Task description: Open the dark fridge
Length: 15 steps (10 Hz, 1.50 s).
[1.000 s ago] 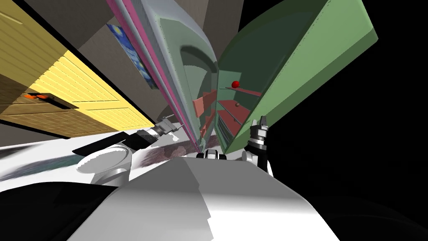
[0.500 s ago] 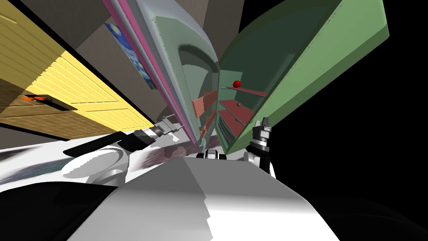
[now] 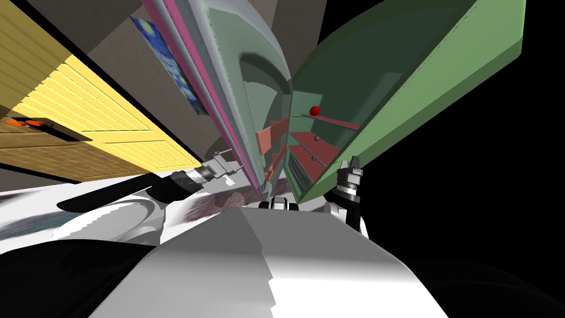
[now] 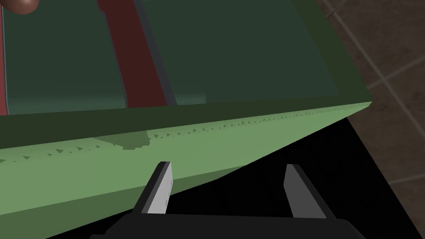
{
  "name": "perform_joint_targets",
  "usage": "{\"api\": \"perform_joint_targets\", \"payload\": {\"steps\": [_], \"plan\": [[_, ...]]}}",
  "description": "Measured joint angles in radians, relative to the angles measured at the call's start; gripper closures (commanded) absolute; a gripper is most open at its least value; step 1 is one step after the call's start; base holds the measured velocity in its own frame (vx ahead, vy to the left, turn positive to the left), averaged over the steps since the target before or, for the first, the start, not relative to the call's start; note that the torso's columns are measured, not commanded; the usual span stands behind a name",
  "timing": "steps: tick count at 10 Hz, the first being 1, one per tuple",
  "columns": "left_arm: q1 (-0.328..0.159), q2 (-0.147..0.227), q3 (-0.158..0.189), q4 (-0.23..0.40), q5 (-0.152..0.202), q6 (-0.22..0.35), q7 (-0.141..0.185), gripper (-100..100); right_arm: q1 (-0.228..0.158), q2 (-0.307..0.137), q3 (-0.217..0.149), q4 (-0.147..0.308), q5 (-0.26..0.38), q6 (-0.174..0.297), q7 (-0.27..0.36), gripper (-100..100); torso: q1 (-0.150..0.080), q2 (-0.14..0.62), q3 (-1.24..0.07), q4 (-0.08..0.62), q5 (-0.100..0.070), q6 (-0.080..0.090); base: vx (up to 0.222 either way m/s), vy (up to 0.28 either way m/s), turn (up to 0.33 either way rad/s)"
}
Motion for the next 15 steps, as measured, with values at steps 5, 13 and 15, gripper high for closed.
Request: {"api": "perform_joint_targets", "payload": {"steps": [5,13,15], "plan": [[-0.003,0.004,0.002,0.000,0.021,0.006,-0.007,100,0.004,0.000,-0.008,0.000,-0.001,-0.001,0.002,0,0.008,0.001,0.003,-0.003,0.006,0.009,0.023,0.125,-0.037],[-0.018,0.024,-0.022,-0.006,0.105,0.060,-0.037,100,0.006,0.000,-0.011,0.000,-0.002,-0.001,0.002,0,0.002,0.006,0.006,-0.001,0.005,0.011,0.083,0.269,-0.082],[-0.019,0.025,-0.024,0.008,0.102,0.060,-0.035,-100,0.006,0.000,-0.010,0.000,-0.002,-0.001,0.002,0,-0.009,0.010,0.008,0.000,0.001,0.010,0.015,0.032,-0.010]]}}
